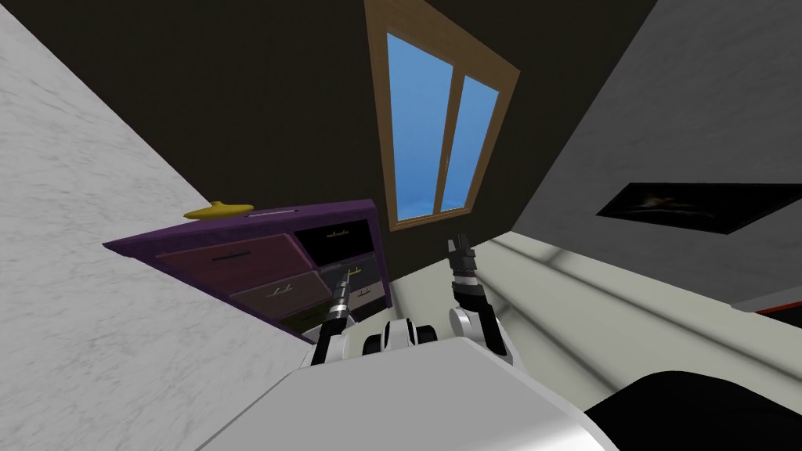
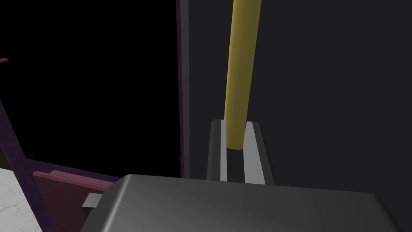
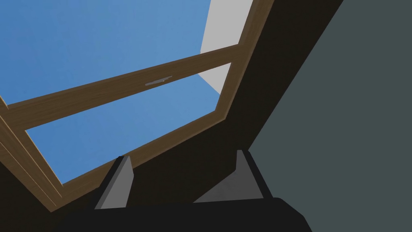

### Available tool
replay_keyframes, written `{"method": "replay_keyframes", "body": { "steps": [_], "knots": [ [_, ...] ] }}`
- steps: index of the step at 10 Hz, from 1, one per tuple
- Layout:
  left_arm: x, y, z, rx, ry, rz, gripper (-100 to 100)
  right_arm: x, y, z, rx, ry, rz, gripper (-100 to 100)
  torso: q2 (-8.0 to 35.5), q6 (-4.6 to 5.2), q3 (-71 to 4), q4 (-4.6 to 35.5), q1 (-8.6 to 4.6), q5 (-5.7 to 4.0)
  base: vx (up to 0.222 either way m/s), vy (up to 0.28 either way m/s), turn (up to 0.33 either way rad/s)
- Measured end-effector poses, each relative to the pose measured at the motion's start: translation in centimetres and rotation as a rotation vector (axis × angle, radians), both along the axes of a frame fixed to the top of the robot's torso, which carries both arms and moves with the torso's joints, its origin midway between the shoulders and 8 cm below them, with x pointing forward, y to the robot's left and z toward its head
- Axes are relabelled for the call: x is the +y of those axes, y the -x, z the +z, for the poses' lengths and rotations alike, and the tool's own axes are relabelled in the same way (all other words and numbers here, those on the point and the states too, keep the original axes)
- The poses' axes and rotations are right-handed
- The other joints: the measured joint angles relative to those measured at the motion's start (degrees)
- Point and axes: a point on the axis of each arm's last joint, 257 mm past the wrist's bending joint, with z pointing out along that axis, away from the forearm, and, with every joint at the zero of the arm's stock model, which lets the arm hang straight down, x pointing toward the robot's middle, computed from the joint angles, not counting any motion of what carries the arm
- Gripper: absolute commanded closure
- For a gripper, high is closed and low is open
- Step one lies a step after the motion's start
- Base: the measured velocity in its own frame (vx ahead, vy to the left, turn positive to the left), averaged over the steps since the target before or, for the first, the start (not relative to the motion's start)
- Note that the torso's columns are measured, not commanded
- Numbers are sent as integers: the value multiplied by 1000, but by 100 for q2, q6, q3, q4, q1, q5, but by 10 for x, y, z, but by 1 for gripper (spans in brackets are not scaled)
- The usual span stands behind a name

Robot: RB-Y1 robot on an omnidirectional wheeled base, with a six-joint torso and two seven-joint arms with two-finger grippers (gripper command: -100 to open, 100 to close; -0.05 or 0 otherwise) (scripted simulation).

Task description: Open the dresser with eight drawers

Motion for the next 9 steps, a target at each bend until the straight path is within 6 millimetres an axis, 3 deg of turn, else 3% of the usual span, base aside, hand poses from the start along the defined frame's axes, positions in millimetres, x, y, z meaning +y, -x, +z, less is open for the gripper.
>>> {"method": "replay_keyframes", "body": {
  "steps": [6,7,9],
  "knots": [
    [-4,5,-1,16,0,-5,100,0,0,0,0,0,0,0,-15,2,-9,3,-3,-3,-162,-46,11],
    [-6,7,-2,20,0,-7,-100,0,0,0,0,0,0,0,-23,0,-14,2,9,-1,-96,-11,-12],
    [-5,7,4,27,0,-4,-100,0,0,0,0,0,0,0,-67,-5,-45,9,10,-12,14,4,-18]
  ]
}}
